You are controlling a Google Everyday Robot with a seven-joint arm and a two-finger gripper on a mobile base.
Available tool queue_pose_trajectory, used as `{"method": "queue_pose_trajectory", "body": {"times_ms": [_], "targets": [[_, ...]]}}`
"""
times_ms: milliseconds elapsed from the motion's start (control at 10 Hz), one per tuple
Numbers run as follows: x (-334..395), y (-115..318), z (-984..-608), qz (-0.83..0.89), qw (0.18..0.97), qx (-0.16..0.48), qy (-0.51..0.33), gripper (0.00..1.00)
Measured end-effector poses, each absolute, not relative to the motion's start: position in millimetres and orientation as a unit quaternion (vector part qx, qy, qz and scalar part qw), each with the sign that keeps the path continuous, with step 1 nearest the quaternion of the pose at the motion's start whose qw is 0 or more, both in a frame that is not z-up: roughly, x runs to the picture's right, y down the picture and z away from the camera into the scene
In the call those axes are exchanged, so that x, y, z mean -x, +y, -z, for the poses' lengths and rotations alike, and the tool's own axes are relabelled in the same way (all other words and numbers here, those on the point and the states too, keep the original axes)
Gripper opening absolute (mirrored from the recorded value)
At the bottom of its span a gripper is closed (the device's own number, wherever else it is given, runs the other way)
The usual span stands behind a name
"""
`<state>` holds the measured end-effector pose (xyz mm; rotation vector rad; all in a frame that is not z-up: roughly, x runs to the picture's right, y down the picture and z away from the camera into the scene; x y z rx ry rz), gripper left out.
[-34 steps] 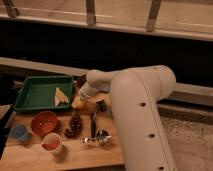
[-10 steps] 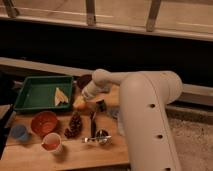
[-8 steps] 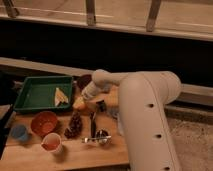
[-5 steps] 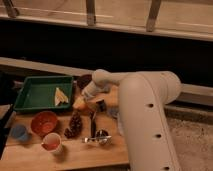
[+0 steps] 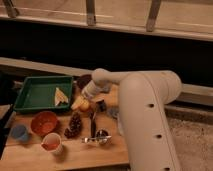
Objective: Place apple in table surface
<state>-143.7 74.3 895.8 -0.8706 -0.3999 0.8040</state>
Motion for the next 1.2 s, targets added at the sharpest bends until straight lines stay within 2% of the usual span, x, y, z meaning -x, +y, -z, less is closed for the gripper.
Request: {"method": "queue_pose_trajectory", "body": {"times_ms": [200,500,900,1200], "targets": [[141.3,69.7,-893.5,-0.378,0.813,0.4,-0.189,0.78],[123.6,36.7,-875.8,-0.394,0.823,0.36,-0.195,0.78],[55.2,-26.2,-848.6,-0.446,0.831,0.273,-0.187,0.78],[10.1,-37.6,-842.7,-0.479,0.829,0.235,-0.166,0.78]]}}
